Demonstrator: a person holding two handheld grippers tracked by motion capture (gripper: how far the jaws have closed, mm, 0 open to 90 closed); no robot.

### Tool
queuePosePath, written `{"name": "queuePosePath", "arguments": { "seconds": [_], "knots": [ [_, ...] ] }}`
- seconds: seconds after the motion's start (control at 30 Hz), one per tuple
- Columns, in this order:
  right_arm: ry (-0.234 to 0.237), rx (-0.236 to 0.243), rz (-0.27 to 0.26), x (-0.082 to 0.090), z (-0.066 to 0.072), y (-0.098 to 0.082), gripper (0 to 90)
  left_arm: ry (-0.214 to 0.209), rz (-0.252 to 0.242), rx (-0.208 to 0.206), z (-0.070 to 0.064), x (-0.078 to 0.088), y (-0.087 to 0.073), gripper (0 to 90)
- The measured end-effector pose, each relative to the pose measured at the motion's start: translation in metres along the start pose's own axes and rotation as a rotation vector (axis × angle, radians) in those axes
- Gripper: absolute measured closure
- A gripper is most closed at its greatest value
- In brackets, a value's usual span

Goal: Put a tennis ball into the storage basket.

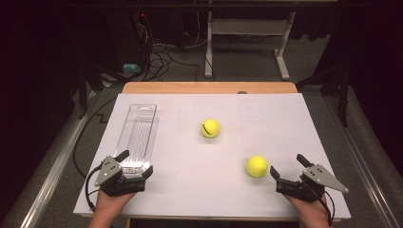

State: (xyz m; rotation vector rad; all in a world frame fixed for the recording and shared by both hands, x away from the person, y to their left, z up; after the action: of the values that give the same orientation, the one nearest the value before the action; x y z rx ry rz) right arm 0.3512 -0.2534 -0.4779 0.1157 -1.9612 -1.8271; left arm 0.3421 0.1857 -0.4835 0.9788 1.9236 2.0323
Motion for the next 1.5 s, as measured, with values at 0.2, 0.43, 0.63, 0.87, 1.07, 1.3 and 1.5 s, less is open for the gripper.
{"name": "queuePosePath", "arguments": {
  "seconds": [0.2, 0.43, 0.63, 0.87, 1.07, 1.3, 1.5],
  "knots": [
    [-0.004, -0.003, 0.002, 0.000, -0.002, 0.000, 0.0, -0.008, -0.012, 0.014, 0.001, 0.002, 0.001, 0.3],
    [-0.006, 0.005, 0.004, -0.002, -0.001, -0.001, 0.0, -0.018, -0.026, 0.018, 0.001, 0.004, 0.002, 0.3],
    [0.000, 0.009, 0.010, -0.003, 0.001, -0.002, 0.0, -0.040, -0.016, -0.001, -0.006, 0.003, 0.004, 0.6],
    [0.000, 0.009, 0.013, -0.003, 0.001, -0.002, 0.0, -0.078, 0.012, -0.016, -0.022, -0.002, 0.010, 0.7],
    [0.013, 0.014, 0.020, -0.005, 0.004, -0.004, 0.0, -0.114, 0.022, -0.024, -0.039, -0.013, 0.022, 0.7],
    [0.015, 0.009, 0.016, -0.004, 0.002, -0.003, 0.0, -0.138, 0.035, -0.032, -0.053, -0.026, 0.037, 0.7],
    [0.011, 0.007, 0.012, -0.003, 0.001, -0.002, 0.0, -0.156, 0.046, -0.059, -0.063, -0.043, 0.055, 0.5]
  ]
}}
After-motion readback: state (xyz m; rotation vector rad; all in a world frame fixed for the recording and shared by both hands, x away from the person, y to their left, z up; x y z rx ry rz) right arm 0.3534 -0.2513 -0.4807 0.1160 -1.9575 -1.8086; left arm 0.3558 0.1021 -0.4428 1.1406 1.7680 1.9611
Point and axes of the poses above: each handheld gripper's, and its own axes: x roughly backward along the jaws, y roughly out of its top, z roughly to its left, the point moved 10 cm from there along -x, roughly forward along the jaws, and after that the axes turned 1 degree about -y, right-handed, at the moved point
